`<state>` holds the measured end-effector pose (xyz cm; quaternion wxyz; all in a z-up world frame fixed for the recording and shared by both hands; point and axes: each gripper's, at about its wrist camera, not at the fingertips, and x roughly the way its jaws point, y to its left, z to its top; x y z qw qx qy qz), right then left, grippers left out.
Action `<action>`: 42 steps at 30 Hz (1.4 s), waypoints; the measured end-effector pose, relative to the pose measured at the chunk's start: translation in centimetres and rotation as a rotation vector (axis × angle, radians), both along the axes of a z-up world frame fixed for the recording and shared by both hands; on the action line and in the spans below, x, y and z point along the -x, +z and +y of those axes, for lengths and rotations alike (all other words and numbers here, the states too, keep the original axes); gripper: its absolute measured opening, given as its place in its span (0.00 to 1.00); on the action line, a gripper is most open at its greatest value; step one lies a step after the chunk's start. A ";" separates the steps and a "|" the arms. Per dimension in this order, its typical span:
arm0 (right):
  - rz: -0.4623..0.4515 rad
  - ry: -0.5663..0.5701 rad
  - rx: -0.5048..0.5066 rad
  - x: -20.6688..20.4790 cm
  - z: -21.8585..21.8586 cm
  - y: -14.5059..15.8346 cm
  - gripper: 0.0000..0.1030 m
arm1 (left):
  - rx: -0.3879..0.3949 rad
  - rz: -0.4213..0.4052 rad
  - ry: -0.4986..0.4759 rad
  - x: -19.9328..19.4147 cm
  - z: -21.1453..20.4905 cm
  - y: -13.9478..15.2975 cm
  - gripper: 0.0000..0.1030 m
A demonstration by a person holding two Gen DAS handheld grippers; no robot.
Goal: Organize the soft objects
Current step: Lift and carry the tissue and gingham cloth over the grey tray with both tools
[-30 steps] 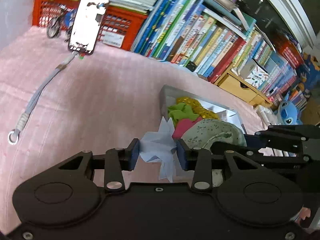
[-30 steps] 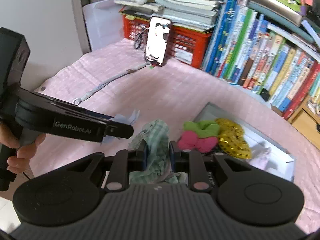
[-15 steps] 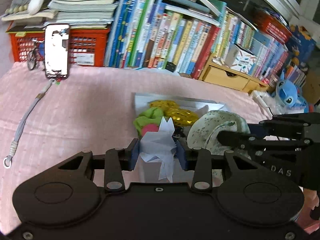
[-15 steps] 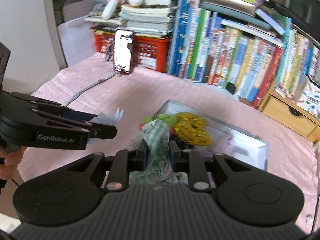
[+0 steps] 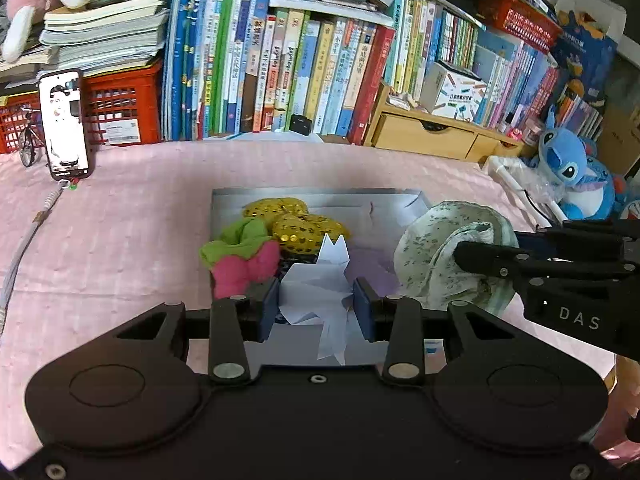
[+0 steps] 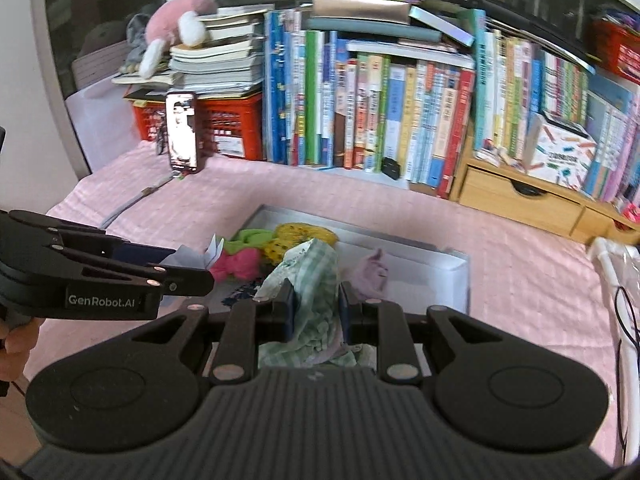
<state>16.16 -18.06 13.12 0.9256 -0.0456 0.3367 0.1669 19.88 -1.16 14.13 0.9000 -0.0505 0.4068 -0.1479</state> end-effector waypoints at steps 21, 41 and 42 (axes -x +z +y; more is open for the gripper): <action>-0.005 -0.182 -0.021 -3.1 -5.1 -2.9 0.27 | -0.021 0.158 -0.025 -4.3 -4.1 -3.7 0.37; 0.046 -0.210 -0.029 -6.8 -7.2 -7.0 0.27 | -0.050 0.269 0.013 -7.6 -5.3 -7.5 0.37; 0.044 -0.208 -0.029 -6.9 -7.3 -7.0 0.27 | -0.047 0.274 0.015 -7.7 -5.3 -7.7 0.37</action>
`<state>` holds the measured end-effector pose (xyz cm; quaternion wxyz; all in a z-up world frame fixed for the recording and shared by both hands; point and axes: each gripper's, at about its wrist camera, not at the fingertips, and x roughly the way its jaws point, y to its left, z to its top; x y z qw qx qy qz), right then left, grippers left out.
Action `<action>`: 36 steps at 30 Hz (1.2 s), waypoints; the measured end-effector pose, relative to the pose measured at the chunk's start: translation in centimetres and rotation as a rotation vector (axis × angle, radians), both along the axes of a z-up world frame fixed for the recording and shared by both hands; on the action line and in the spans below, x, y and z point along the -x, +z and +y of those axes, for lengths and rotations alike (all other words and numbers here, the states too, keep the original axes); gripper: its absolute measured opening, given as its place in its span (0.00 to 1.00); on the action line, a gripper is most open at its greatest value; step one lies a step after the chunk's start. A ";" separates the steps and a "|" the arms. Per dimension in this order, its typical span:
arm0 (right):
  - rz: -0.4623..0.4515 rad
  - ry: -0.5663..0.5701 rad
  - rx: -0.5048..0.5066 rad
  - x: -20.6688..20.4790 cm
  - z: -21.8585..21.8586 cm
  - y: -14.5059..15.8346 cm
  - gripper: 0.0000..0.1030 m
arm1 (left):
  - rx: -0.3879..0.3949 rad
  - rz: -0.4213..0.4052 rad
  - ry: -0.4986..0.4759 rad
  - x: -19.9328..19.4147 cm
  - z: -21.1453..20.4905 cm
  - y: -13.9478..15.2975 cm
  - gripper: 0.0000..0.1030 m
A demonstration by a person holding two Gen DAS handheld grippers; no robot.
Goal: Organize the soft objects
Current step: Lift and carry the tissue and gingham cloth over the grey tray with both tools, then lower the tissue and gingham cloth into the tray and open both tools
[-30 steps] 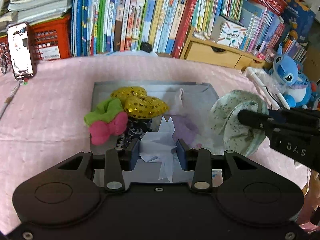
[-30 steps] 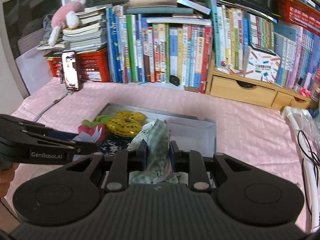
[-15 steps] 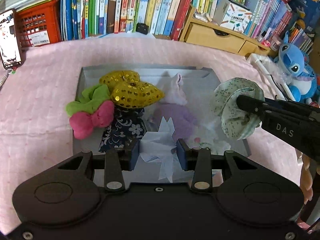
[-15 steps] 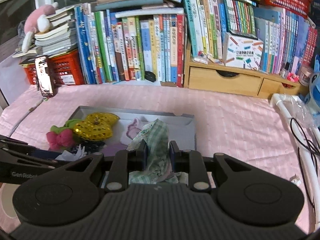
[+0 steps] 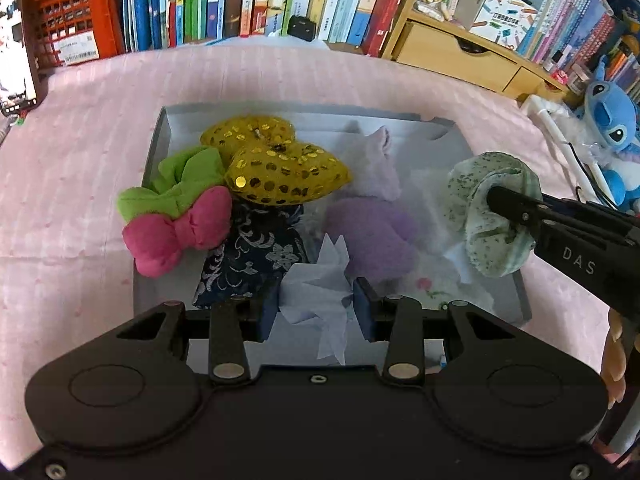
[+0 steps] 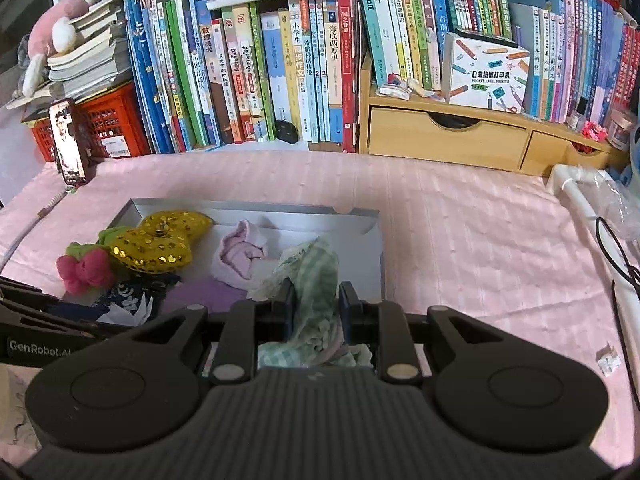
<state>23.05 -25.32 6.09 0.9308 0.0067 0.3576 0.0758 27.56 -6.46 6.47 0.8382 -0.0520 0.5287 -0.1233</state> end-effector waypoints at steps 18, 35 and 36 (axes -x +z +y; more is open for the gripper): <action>0.055 0.037 0.010 2.5 -0.4 -0.7 0.27 | -0.033 0.037 -0.014 0.4 0.1 -0.9 0.37; 0.057 0.041 -0.036 2.8 -0.6 -3.0 0.27 | -0.036 0.056 0.000 0.4 0.1 -1.9 0.38; 0.054 0.040 -0.041 2.7 -0.7 -3.1 0.27 | -0.035 0.057 0.001 0.3 0.2 -1.9 0.38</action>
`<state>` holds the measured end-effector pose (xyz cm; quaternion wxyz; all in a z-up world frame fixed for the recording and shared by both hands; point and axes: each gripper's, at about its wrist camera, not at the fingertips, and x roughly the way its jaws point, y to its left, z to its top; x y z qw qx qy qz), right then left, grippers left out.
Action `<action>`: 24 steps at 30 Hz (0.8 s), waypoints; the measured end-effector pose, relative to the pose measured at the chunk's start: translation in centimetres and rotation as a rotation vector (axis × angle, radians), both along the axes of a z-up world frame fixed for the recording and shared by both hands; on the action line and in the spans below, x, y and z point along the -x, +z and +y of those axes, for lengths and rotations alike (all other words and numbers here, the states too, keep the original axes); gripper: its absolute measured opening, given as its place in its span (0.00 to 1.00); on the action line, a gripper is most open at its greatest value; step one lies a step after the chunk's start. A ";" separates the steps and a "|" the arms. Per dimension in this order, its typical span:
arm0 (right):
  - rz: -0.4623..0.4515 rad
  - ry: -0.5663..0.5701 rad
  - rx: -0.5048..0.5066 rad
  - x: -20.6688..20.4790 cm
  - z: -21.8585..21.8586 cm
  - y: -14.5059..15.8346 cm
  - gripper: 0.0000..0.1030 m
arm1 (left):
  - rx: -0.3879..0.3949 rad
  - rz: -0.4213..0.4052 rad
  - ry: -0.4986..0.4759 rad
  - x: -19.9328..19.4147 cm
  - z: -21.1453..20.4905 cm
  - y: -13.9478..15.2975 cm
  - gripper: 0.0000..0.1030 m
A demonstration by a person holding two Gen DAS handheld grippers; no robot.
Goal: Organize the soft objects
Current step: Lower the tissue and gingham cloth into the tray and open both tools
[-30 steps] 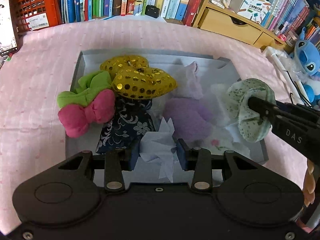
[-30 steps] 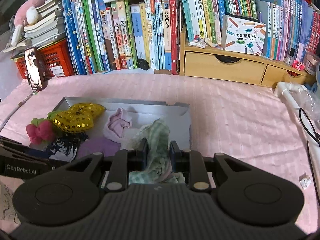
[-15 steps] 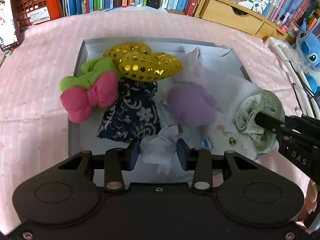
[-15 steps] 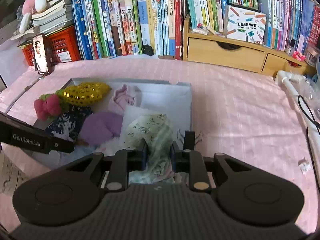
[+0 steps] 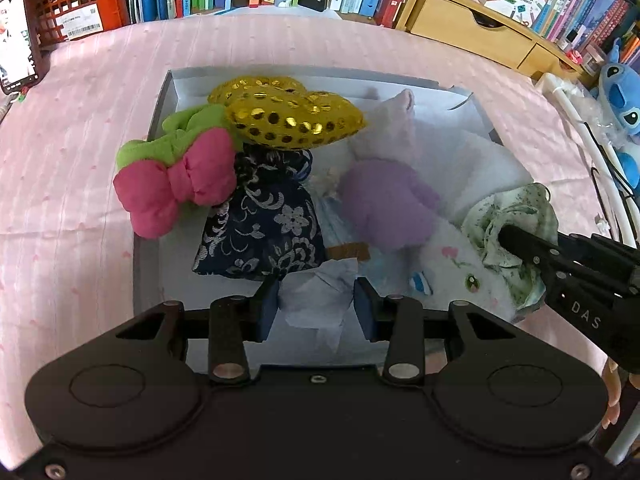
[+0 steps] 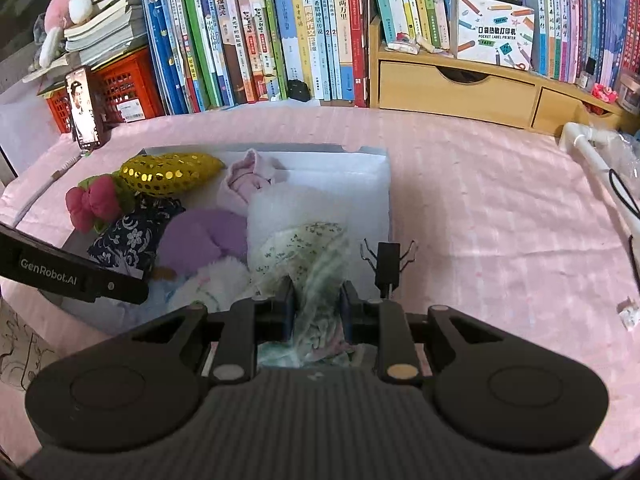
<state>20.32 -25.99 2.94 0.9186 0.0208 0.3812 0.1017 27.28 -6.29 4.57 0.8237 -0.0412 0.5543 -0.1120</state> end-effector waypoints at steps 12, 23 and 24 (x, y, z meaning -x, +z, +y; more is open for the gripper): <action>-0.020 -0.027 -0.041 -2.9 -0.2 -0.8 0.27 | -0.003 -0.006 0.008 -0.8 0.1 0.0 0.36; -0.040 -0.017 -0.036 -2.8 0.2 -0.5 0.48 | -0.009 -0.034 0.001 -0.3 0.1 0.5 0.39; -0.043 -0.013 -0.038 -2.6 0.1 -0.4 0.50 | -0.009 -0.039 0.000 -0.2 0.1 0.6 0.40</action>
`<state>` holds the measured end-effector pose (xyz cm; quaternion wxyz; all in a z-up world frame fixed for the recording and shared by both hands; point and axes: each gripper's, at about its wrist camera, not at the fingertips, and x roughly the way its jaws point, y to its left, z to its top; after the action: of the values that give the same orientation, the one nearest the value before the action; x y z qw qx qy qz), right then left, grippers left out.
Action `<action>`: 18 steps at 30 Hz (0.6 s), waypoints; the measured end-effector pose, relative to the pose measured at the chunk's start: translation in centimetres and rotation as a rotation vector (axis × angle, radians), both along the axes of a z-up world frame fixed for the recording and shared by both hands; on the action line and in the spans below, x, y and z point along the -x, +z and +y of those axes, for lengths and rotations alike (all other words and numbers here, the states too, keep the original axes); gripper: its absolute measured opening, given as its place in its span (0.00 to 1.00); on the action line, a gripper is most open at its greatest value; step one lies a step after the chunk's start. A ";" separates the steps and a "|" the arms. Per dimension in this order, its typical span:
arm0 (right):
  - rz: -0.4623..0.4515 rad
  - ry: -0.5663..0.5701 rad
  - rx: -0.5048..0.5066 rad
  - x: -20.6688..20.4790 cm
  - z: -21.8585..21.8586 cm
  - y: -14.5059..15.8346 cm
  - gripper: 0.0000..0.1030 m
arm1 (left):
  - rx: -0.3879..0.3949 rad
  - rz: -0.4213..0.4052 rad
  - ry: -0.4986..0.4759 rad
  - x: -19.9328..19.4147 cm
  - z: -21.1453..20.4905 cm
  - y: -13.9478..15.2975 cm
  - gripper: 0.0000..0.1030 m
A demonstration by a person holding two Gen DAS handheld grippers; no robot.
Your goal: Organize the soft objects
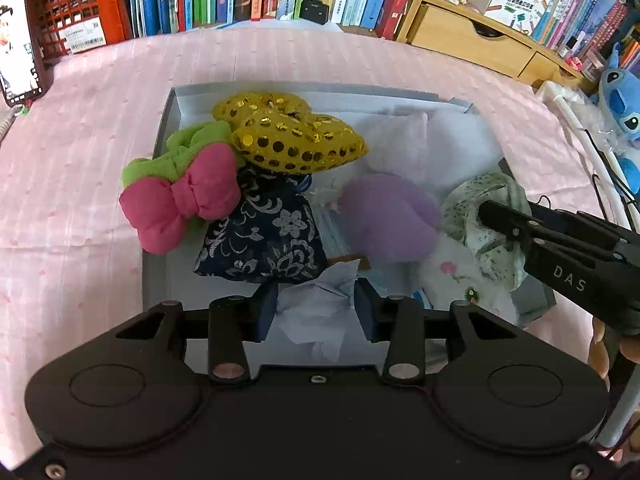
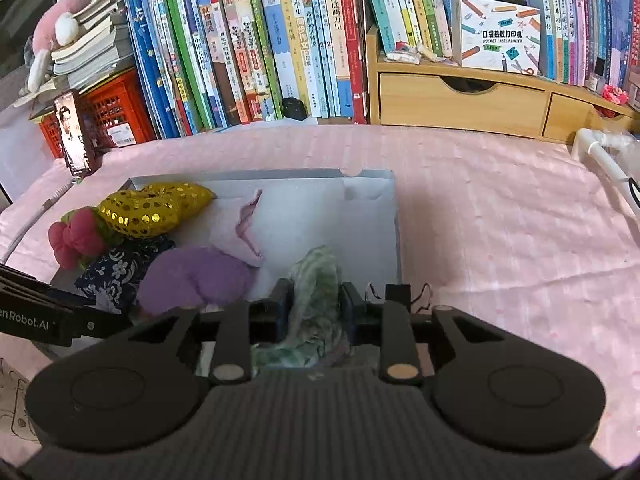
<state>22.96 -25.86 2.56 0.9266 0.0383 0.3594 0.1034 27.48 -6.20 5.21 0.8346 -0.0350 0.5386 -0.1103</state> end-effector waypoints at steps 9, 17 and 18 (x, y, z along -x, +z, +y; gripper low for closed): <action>-0.040 0.014 0.001 1.5 -0.2 1.5 0.63 | -0.010 -0.072 -0.037 1.7 -0.1 1.7 0.53; -0.102 0.023 0.024 3.3 0.1 2.9 0.73 | -0.011 -0.136 -0.042 3.5 0.1 3.2 0.63; -0.108 0.024 0.023 3.6 0.1 3.1 0.74 | -0.009 -0.146 -0.042 3.7 0.1 3.3 0.63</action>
<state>19.40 -25.73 5.67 0.9438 0.0179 0.3103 0.1122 23.80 -6.07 8.56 0.8693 -0.0116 0.4774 -0.1275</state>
